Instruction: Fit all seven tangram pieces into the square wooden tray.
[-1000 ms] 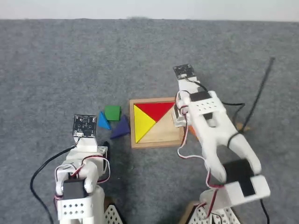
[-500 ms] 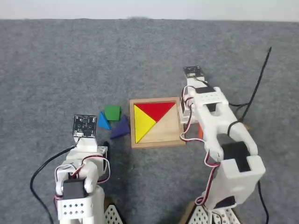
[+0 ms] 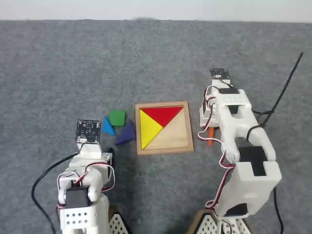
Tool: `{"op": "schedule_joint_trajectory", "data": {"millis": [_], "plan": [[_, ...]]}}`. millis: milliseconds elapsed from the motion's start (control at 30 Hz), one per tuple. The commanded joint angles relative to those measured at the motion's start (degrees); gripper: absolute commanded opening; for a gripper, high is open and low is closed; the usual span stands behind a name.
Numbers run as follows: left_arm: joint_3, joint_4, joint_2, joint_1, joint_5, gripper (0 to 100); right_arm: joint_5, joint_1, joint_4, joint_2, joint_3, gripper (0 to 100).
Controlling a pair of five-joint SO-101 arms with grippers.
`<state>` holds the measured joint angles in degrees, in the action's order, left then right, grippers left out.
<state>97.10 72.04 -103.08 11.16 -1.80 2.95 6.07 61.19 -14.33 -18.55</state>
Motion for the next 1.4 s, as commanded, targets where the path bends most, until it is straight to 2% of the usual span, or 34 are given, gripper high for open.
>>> {"op": "schedule_joint_trajectory", "data": {"millis": [0,100,267,400,533,833,1067,1233,1367], "plan": [[-0.7,0.0,-0.6,0.1,-0.6,15,0.8,-0.4,5.6,2.7,6.4,0.8],[-0.7,0.0,-0.6,0.1,-0.6,15,-2.2,3.2,8.7,7.8,6.7,0.8],[-0.7,0.0,-0.6,0.1,-0.6,15,-10.6,14.4,9.3,19.3,1.0,0.8],[-0.7,0.0,-0.6,0.1,-0.6,15,-9.3,23.0,5.6,24.1,-3.0,0.8],[-0.7,0.0,-0.6,0.1,-0.6,15,-4.1,27.1,-0.3,18.9,-2.6,0.8],[-0.7,0.0,-0.6,0.0,-0.6,15,4.7,26.3,-0.8,1.2,6.6,1.2],[-0.7,0.0,-0.6,0.0,-0.6,15,5.5,25.9,-1.3,0.0,7.6,1.3],[-0.7,0.0,-0.6,0.0,-0.6,15,11.5,21.1,-1.4,-0.6,8.5,1.3],[-0.7,0.0,-0.6,0.0,-0.6,15,13.4,19.6,-1.4,-0.5,8.7,1.3]]}}
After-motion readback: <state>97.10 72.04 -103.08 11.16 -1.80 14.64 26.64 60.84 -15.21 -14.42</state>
